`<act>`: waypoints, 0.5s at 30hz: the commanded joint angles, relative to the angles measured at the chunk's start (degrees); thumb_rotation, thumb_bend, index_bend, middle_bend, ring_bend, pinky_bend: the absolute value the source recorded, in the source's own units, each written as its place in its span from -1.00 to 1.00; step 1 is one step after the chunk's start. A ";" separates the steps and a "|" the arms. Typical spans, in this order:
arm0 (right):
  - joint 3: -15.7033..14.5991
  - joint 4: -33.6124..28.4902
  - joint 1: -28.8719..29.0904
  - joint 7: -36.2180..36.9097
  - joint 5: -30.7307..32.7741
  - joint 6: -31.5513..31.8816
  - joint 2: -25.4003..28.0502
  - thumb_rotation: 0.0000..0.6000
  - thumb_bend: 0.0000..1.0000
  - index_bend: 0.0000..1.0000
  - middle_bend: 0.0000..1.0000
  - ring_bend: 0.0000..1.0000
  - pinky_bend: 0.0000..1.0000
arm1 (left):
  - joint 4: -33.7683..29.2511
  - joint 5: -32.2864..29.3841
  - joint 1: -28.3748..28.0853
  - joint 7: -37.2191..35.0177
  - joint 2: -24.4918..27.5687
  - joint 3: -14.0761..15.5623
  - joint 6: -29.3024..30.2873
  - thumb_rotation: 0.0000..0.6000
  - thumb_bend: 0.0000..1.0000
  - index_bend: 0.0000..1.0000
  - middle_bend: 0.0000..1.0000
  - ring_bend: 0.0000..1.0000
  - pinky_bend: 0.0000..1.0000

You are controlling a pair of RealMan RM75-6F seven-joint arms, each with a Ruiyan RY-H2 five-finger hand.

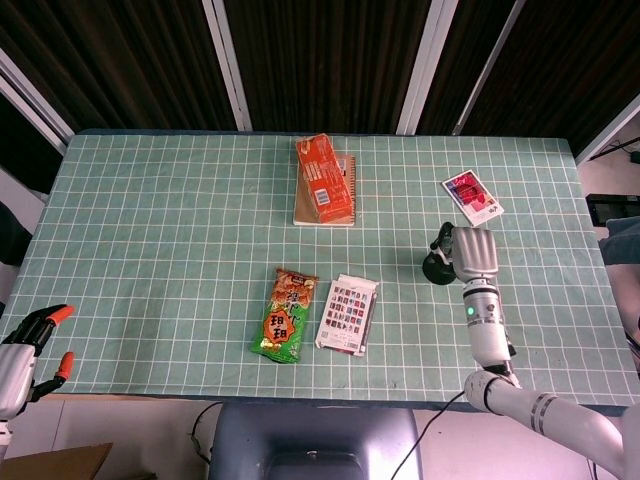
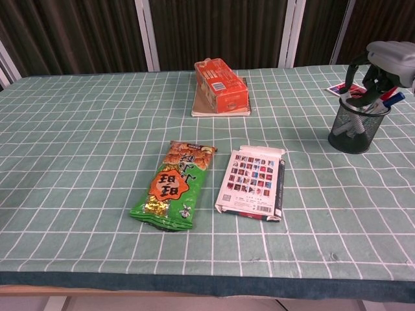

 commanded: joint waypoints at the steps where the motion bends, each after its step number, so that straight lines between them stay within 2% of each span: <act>1: -0.27 0.45 0.27 0.90 -0.06 -0.34 -0.23 1.00 -0.08 0.20 1.00 1.00 1.00 | 0.03 -0.04 0.00 -0.10 0.04 -0.01 -0.01 1.00 -0.08 -0.62 -0.70 -0.72 -0.25; 15: -1.39 2.75 0.68 5.73 -0.66 -2.05 -0.69 1.00 -0.07 0.29 1.00 1.00 1.00 | 0.23 0.03 0.07 -0.52 0.06 -0.05 0.17 1.00 -0.08 -0.62 -0.70 -0.72 -0.25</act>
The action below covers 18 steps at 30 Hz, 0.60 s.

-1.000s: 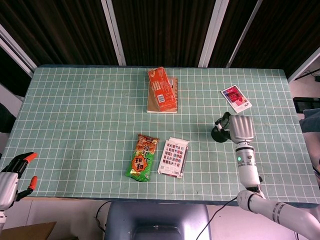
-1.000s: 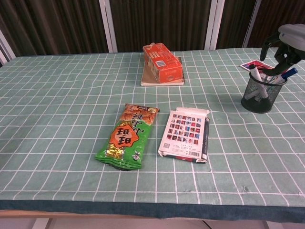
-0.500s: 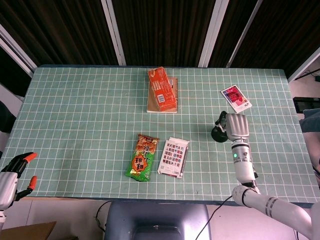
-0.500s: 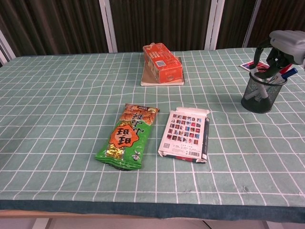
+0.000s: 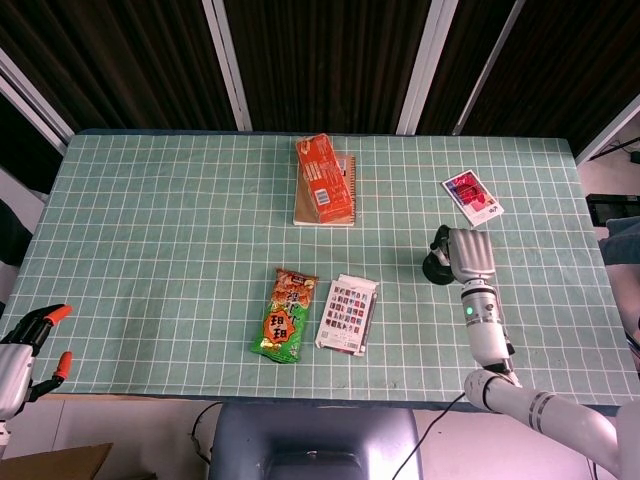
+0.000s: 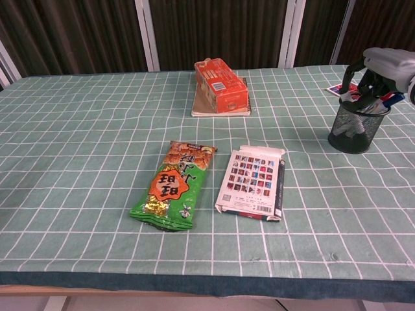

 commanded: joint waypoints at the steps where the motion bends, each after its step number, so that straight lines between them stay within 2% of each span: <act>1: -0.28 0.42 0.08 0.54 -0.30 -0.11 -0.08 1.00 -0.07 0.30 1.00 1.00 1.00 | 0.00 0.02 -0.01 0.02 -0.01 0.01 -0.02 1.00 -0.08 -0.62 -0.70 -0.72 -0.25; 4: -0.56 0.67 0.08 1.17 -0.67 -0.08 -0.12 1.00 0.03 0.34 1.00 1.00 1.00 | 0.02 0.07 -0.01 0.06 0.00 0.05 -0.04 1.00 -0.08 -0.62 -0.70 -0.72 -0.25; 12: -0.97 0.50 -0.20 3.10 -1.96 0.56 0.16 1.00 0.44 0.48 1.00 1.00 1.00 | -0.03 0.16 0.00 0.17 0.01 0.09 -0.02 1.00 -0.08 -0.62 -0.70 -0.72 -0.25; 18: -0.99 -0.76 -0.58 4.48 -3.28 1.51 0.72 1.00 0.50 0.53 1.00 1.00 1.00 | -0.04 0.12 -0.02 0.18 0.00 0.07 -0.05 1.00 -0.08 -0.62 -0.70 -0.72 -0.25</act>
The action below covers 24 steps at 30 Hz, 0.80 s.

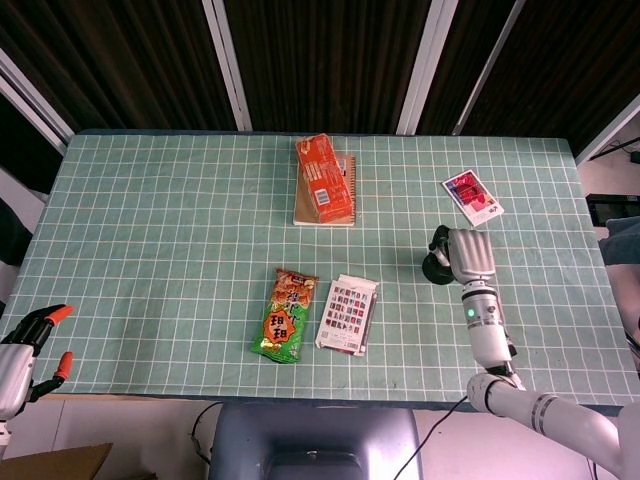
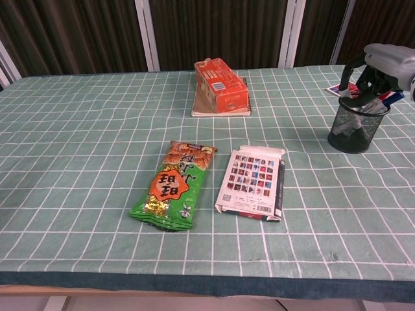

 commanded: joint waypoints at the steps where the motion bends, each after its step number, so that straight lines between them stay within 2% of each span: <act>1: -0.01 -0.55 -0.17 0.58 -0.52 0.31 0.27 1.00 0.51 0.54 1.00 1.00 1.00 | -0.01 -0.02 -0.01 0.02 0.00 -0.01 -0.02 1.00 -0.08 -0.62 -0.70 -0.72 -0.25; 4: -0.07 -3.15 -0.83 2.41 -2.50 1.56 1.34 1.00 0.51 0.55 1.00 1.00 1.00 | -0.03 -0.01 -0.04 0.07 -0.01 -0.02 -0.05 1.00 -0.08 -0.62 -0.70 -0.72 -0.25; 6: -0.65 -8.77 -1.88 4.52 -7.32 4.57 3.24 1.00 0.51 0.55 1.00 1.00 1.00 | -0.06 -0.01 -0.07 0.12 0.02 0.00 -0.14 1.00 -0.08 -0.62 -0.70 -0.72 -0.25; 9: -1.73 -13.88 -2.99 5.36 -12.04 7.59 5.14 1.00 0.51 0.55 1.00 1.00 1.00 | -0.09 -0.04 -0.14 0.20 0.03 0.00 -0.27 1.00 -0.08 -0.62 -0.70 -0.72 -0.25; 16: -5.19 -23.19 -5.14 1.33 -22.20 14.79 7.34 1.00 0.51 0.55 1.00 1.00 1.00 | -0.20 -0.06 -0.13 0.25 0.05 0.01 -0.26 1.00 -0.08 -0.62 -0.70 -0.72 -0.25; 20: -7.02 -26.03 -5.82 -1.75 -23.55 15.09 7.79 1.00 0.51 0.56 1.00 1.00 1.00 | -0.24 0.02 -0.12 0.26 0.09 0.04 -0.23 1.00 -0.08 -0.62 -0.70 -0.72 -0.25; 24: -8.53 -27.41 -6.19 -5.65 -19.13 11.86 8.87 1.00 0.51 0.56 1.00 1.00 1.00 | -0.26 0.10 -0.07 0.13 0.17 0.08 -0.12 1.00 -0.08 -0.62 -0.70 -0.72 -0.25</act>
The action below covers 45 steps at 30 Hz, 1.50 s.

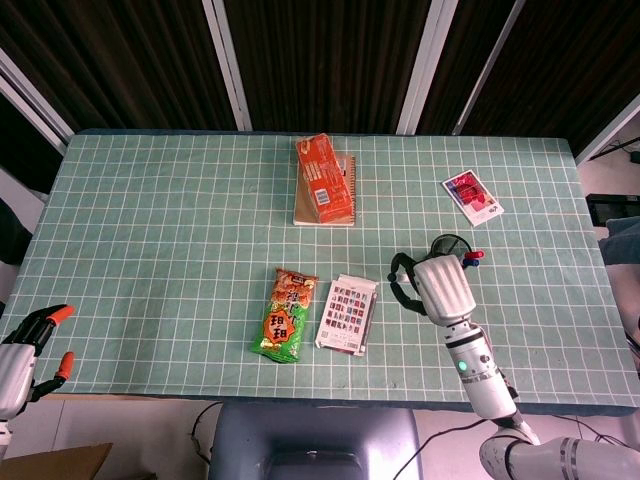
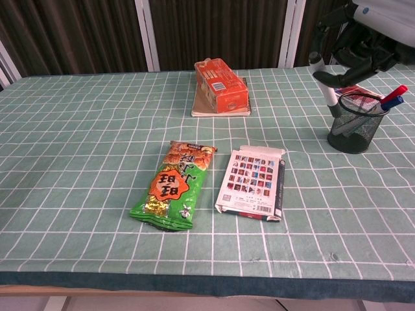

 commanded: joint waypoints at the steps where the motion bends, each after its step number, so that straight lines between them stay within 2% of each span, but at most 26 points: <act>1: -1.66 -1.71 -0.52 -5.01 5.78 -3.51 1.58 1.00 0.51 0.56 1.00 1.00 1.00 | 0.03 -0.07 0.06 -0.13 0.00 -0.04 0.11 1.00 -0.08 -0.62 -0.70 -0.72 -0.25; 7: -2.92 -2.21 0.98 -18.44 20.49 -7.66 2.61 1.00 0.52 0.56 1.00 1.00 1.00 | -0.05 -0.30 -0.03 -0.04 0.07 -0.01 -0.29 1.00 -0.08 -0.62 -0.70 -0.72 -0.25; 15: -4.43 3.42 3.72 -26.12 33.61 -10.80 -0.24 1.00 0.53 0.54 1.00 1.00 1.00 | -0.23 -0.43 -0.14 0.27 0.11 0.00 -0.57 1.00 -0.08 -0.62 -0.70 -0.71 -0.25; 18: -5.04 6.42 4.32 -26.42 36.06 -12.14 -1.64 1.00 0.49 0.39 1.00 1.00 1.00 | -0.21 -0.45 -0.11 0.15 0.13 -0.01 -0.54 1.00 -0.08 -0.62 -0.69 -0.71 -0.25; 21: -5.48 8.40 4.74 -25.75 36.93 -13.53 -2.24 1.00 0.22 0.15 1.00 1.00 1.00 | -0.13 -0.48 -0.12 -0.01 0.16 -0.04 -0.52 1.00 -0.08 -0.62 -0.68 -0.70 -0.25; 27: -6.05 7.93 4.30 -22.88 34.75 -13.11 -1.17 1.00 -0.39 -0.40 1.00 1.00 1.00 | -0.07 -0.49 -0.16 -0.10 0.18 -0.01 -0.65 1.00 -0.08 -0.62 -0.68 -0.70 -0.24; 30: -6.30 4.99 3.22 -20.45 31.86 -11.43 0.88 1.00 -0.55 -0.60 1.00 1.00 1.00 | -0.09 -0.39 -0.18 0.01 0.14 0.03 -0.66 1.00 -0.08 -0.62 -0.67 -0.69 -0.24; 32: -6.62 1.71 1.88 -17.85 28.37 -9.58 3.03 1.00 -0.58 -0.65 1.00 1.00 1.00 | -0.06 -0.34 -0.26 0.13 0.10 0.04 -0.77 1.00 -0.08 -0.62 -0.67 -0.69 -0.24; 34: -7.43 -1.79 -0.38 -13.95 21.86 -6.05 5.27 1.00 -0.59 -0.55 1.00 1.00 1.00 | -0.07 -0.35 -0.33 0.25 0.08 0.07 -0.93 1.00 -0.08 -0.62 -0.67 -0.69 -0.24; 36: -8.93 -3.38 -3.09 -9.77 13.08 -1.12 6.66 1.00 -0.59 -0.24 1.00 1.00 0.95 | -0.07 -0.43 -0.38 0.28 0.07 0.04 -1.02 1.00 -0.08 -0.62 -0.67 -0.69 -0.24; 37: -10.41 -3.34 -5.09 -7.34 6.75 2.76 7.49 1.00 -0.59 -0.06 0.97 0.99 0.88 | -0.05 -0.53 -0.38 0.31 0.07 0.03 -1.10 1.00 -0.08 -0.62 -0.67 -0.69 -0.23; 39: -12.85 -2.18 -8.85 -5.75 -1.23 9.83 8.66 1.00 -0.59 0.08 0.76 0.82 0.66 | -0.12 -0.69 -0.40 0.44 0.12 0.06 -1.28 1.00 -0.08 -0.61 -0.67 -0.69 -0.23; 40: -13.58 -2.04 -10.55 -5.99 -2.85 12.55 9.04 1.00 -0.59 0.06 0.55 0.62 0.51 | -0.19 -0.73 -0.39 0.52 0.15 0.08 -1.31 1.00 -0.08 -0.61 -0.67 -0.69 -0.23; 42: -14.69 -2.02 -14.24 -6.73 -4.79 17.73 9.70 1.00 -0.59 -0.12 0.11 0.09 0.15 | -0.30 -0.72 -0.41 0.78 0.23 0.05 -1.30 1.00 -0.08 -0.61 -0.67 -0.69 -0.22; 45: -15.25 -0.88 -18.09 -6.33 -5.52 22.14 9.94 1.00 -0.59 -0.33 -0.29 -0.42 -0.30 | -0.40 -0.47 -0.39 1.17 0.12 0.06 -1.06 1.00 -0.08 -0.62 -0.67 -0.69 -0.22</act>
